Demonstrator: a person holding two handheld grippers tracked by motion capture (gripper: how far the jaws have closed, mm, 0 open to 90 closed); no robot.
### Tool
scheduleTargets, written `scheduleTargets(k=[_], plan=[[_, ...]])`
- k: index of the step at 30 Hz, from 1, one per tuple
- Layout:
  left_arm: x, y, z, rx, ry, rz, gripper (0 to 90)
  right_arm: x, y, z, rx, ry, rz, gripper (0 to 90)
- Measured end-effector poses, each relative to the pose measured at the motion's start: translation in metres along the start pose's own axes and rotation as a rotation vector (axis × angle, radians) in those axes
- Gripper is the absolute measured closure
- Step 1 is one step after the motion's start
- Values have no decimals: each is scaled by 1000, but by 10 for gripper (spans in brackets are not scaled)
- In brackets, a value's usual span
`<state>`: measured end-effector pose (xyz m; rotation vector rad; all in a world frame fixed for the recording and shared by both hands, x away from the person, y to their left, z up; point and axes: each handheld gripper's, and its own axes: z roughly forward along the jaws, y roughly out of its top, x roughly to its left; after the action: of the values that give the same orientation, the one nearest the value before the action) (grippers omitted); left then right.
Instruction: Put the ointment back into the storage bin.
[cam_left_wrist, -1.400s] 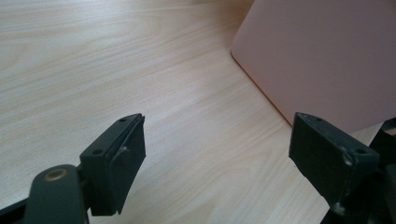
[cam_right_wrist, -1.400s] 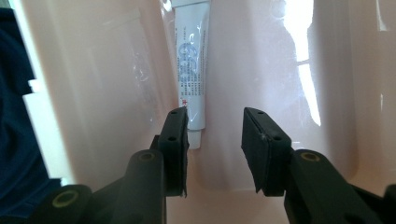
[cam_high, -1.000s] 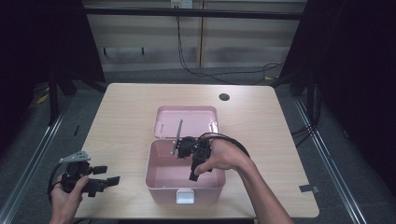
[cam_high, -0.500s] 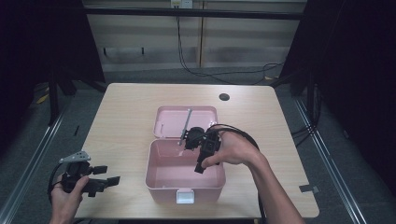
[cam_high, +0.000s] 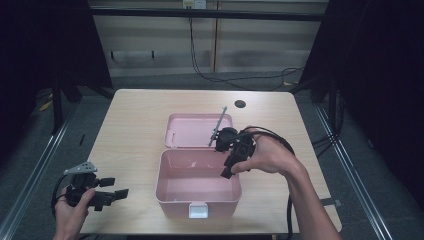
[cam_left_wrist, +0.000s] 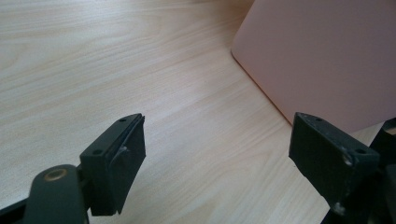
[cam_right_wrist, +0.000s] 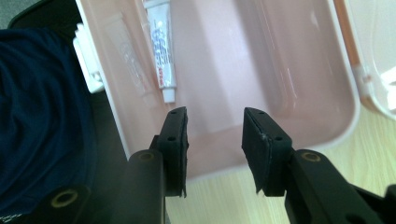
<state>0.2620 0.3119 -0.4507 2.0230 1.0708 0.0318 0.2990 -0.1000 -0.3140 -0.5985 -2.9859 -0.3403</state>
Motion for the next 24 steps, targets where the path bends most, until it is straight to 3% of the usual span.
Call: scheduleTargets(k=[11, 24], plan=[[0, 0, 0, -1, 0, -3, 186, -5, -26, -8, -4, -23, 53, 617], [0, 0, 0, -2, 3, -5, 186, -14, -58, -1, 15, -42, 121, 628]])
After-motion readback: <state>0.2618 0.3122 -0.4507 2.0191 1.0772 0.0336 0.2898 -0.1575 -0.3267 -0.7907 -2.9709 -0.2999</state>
